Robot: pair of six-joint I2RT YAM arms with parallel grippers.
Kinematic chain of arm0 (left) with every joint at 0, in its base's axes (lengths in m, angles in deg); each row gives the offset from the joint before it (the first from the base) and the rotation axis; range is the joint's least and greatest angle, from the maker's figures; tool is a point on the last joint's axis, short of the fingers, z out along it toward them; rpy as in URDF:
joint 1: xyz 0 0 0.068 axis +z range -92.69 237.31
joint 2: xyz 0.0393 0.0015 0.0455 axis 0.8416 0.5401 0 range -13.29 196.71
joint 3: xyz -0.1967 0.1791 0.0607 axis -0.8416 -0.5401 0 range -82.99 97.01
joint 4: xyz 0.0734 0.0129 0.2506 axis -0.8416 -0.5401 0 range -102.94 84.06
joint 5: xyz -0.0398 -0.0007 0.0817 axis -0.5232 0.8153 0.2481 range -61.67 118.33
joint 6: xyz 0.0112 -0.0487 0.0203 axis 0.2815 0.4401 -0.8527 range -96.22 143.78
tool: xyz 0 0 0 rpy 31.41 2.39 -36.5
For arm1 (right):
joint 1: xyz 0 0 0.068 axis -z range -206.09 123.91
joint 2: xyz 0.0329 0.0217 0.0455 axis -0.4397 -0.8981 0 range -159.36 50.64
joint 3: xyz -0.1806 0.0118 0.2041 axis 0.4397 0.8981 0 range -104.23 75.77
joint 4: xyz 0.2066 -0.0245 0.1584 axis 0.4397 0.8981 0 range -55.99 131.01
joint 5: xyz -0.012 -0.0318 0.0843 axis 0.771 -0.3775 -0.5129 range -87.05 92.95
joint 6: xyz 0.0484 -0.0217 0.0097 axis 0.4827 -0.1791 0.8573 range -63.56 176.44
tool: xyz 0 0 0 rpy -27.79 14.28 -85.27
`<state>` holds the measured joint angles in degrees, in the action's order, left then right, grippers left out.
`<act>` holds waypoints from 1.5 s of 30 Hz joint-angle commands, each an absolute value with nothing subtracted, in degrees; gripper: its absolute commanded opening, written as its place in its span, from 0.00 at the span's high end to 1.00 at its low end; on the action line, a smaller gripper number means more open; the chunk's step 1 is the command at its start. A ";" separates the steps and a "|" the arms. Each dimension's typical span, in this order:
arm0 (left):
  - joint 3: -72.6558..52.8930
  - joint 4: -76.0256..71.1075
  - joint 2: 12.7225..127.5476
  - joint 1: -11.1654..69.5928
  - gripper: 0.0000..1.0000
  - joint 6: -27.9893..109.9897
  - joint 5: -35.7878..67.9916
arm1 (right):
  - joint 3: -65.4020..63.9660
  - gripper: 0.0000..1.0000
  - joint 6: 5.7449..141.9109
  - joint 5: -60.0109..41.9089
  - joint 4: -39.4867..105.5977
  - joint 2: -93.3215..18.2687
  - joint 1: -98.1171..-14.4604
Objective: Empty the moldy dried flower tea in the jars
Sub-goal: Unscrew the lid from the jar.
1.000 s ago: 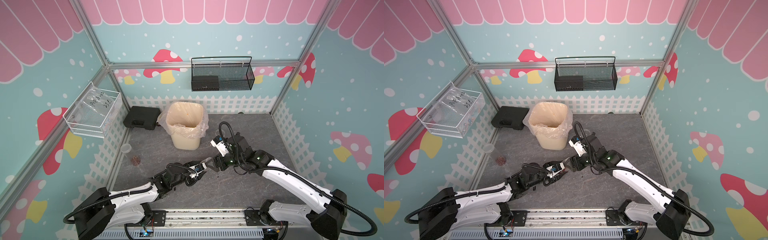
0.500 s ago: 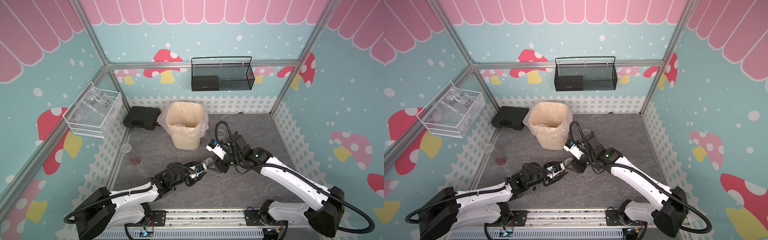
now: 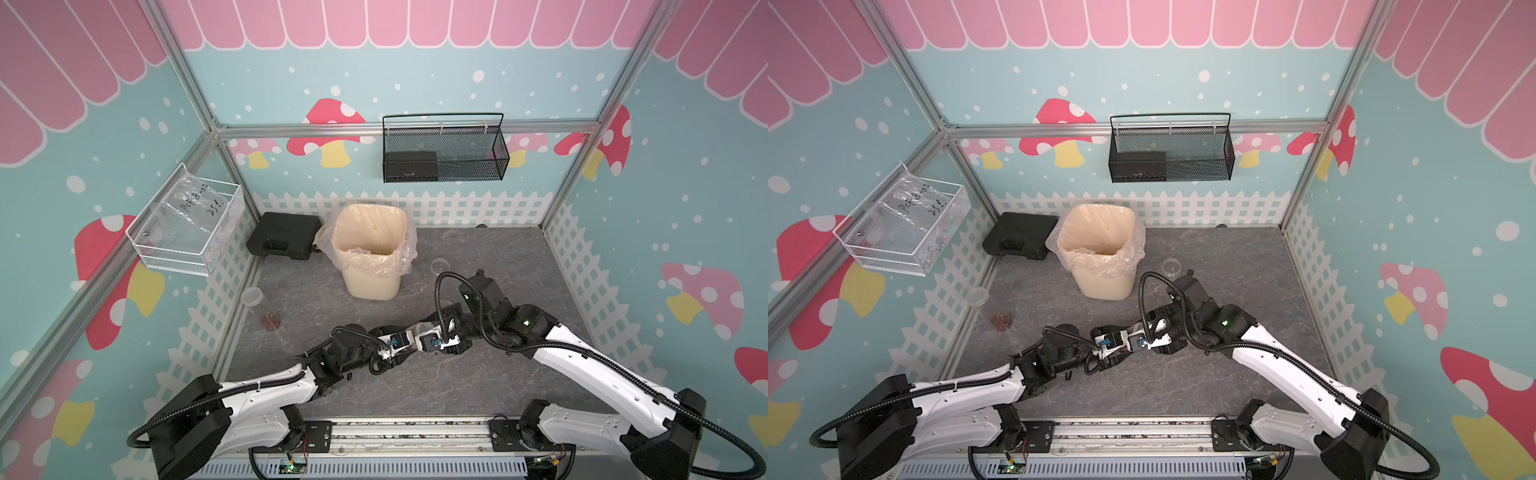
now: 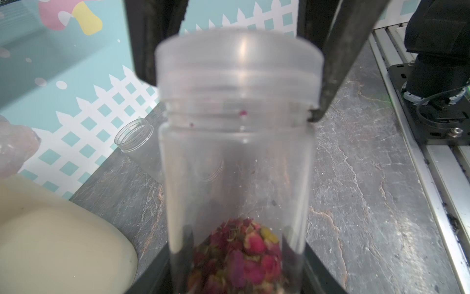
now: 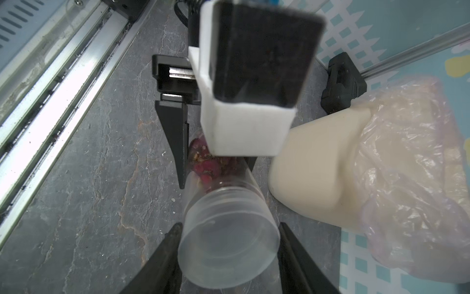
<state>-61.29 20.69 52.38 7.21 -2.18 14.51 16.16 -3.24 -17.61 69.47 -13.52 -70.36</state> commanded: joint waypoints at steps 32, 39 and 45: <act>-61.76 21.39 52.34 6.69 0.97 -2.67 18.40 | 29.41 0.21 58.39 -26.18 44.03 4.70 -66.16; -60.62 21.16 53.91 6.69 0.97 -3.10 18.49 | 22.14 0.21 72.57 -18.07 59.06 -5.60 -66.16; -60.13 20.79 54.48 6.69 0.97 -3.11 18.44 | 21.90 0.21 73.82 -20.72 59.99 -10.18 -66.16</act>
<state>-61.66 20.67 54.39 6.92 -2.00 18.27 23.15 70.33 -20.56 57.54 -9.63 -66.21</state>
